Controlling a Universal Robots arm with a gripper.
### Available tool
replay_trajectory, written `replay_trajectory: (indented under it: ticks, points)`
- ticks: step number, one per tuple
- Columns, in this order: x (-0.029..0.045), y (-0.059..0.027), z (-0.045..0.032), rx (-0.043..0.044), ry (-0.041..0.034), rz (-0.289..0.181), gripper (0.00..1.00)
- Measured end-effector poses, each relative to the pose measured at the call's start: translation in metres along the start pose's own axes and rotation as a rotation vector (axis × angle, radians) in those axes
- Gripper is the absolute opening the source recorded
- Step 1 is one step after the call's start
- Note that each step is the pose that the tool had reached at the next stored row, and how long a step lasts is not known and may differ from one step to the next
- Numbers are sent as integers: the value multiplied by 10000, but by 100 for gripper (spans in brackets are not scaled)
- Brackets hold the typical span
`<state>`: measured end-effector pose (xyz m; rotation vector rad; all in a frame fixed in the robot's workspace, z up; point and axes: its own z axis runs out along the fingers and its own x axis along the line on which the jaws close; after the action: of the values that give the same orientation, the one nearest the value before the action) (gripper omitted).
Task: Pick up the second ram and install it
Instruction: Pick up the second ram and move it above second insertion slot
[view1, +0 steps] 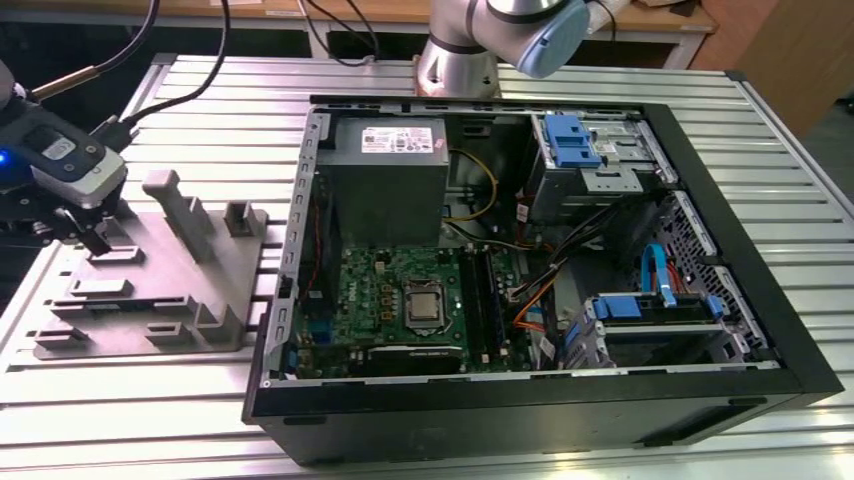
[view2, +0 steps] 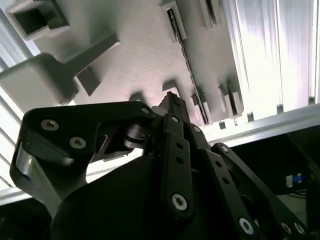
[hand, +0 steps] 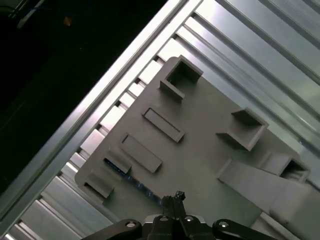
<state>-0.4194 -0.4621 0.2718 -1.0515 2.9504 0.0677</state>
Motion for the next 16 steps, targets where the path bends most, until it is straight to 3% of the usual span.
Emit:
replay_trajectory:
  ticks: [16]
  points:
    - [1, -3, 67, -66, 114, -2971, 11]
